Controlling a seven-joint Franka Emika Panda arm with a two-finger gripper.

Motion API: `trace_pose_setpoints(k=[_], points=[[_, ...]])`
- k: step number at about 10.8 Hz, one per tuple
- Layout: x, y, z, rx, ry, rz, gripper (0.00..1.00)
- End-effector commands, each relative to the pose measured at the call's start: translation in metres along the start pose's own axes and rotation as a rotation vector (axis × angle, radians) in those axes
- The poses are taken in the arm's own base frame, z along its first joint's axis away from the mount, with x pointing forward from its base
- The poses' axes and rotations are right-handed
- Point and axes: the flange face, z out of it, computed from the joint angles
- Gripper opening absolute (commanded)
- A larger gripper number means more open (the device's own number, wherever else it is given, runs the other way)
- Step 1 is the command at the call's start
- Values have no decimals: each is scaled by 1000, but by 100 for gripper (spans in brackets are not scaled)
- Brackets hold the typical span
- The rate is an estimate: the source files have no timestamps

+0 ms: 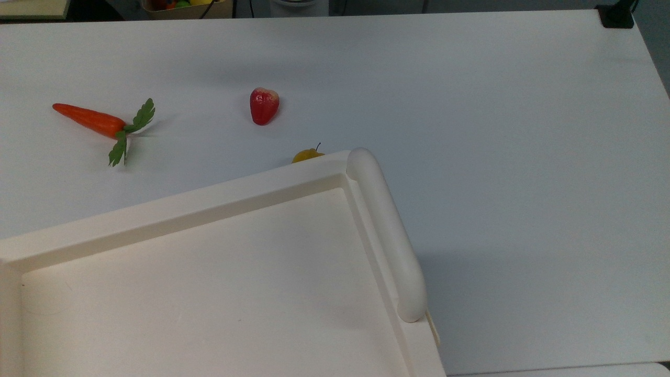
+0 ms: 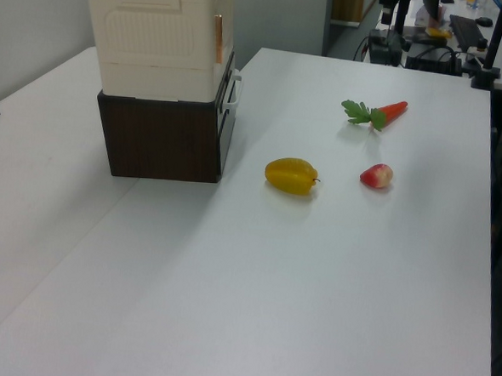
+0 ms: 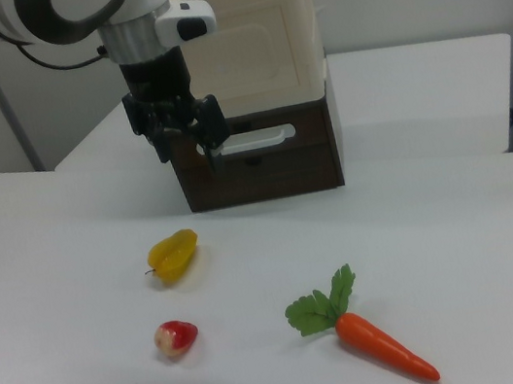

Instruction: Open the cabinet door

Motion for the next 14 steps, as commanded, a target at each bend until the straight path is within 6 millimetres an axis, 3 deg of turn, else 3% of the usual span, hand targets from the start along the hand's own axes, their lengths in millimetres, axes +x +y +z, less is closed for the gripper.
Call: trace_pose_setpoints(k=[1, 14], points=[[-5, -4, -4, 9, 1, -22, 100], [-5, -2, -5, 23, 5, -18, 100]])
